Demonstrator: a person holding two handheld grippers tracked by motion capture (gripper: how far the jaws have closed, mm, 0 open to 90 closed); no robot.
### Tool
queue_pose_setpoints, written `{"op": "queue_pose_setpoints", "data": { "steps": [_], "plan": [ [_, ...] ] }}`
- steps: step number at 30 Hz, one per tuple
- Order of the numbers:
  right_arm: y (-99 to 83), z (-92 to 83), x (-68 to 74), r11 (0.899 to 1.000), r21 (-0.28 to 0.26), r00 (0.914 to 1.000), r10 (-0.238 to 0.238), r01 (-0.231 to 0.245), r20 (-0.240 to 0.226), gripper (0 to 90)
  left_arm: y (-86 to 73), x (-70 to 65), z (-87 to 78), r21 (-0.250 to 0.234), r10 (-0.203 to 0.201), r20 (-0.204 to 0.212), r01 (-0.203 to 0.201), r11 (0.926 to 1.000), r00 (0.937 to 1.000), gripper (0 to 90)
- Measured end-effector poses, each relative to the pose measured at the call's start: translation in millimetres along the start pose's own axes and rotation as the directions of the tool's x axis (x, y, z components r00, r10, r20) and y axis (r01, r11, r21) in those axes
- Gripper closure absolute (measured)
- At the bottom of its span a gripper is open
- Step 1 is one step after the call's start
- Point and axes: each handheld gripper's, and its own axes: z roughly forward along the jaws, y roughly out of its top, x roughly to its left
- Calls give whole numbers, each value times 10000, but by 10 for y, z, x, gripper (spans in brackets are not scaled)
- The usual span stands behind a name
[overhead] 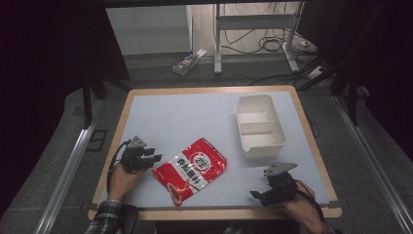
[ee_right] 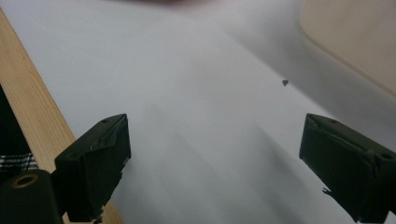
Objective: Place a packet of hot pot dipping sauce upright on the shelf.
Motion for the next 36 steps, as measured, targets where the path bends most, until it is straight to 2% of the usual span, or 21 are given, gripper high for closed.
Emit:
{"op": "queue_pose_setpoints", "data": {
  "steps": [1,5,6,10,12,14,19,27,36],
  "plan": [
    [-2,8,0,10000,44,10000,-17,17,7,89,22,-6,25,-102,-104,173,106,9999,9998,693],
    [-1,24,10,9999,105,9999,-55,54,93,92,110,5,144,-33,78,789,-76,10000,9969,894],
    [0,22,11,9999,109,9999,-86,84,133,92,130,-1,180,19,63,954,-65,10000,9954,900],
    [-1,19,6,9999,92,9998,-97,96,181,92,184,-74,299,553,480,1185,-549,9970,9918,900],
    [-3,21,5,9999,109,9998,-89,87,168,93,196,-120,338,859,734,1269,-847,9927,9892,900],
    [-2,24,12,9998,148,9998,-109,107,159,94,204,-142,344,911,769,1259,-887,9919,9891,900],
    [-1,31,15,9996,193,9997,-185,181,173,95,195,-128,355,878,503,1683,-658,9940,9844,900],
    [2,33,20,9995,209,9995,-229,225,218,95,222,-210,367,1017,885,1871,-1089,9888,9783,900],
    [6,30,27,9994,208,9993,-278,273,265,95,281,-360,397,1307,1309,2240,-1628,9780,9658,900]
  ]
}}
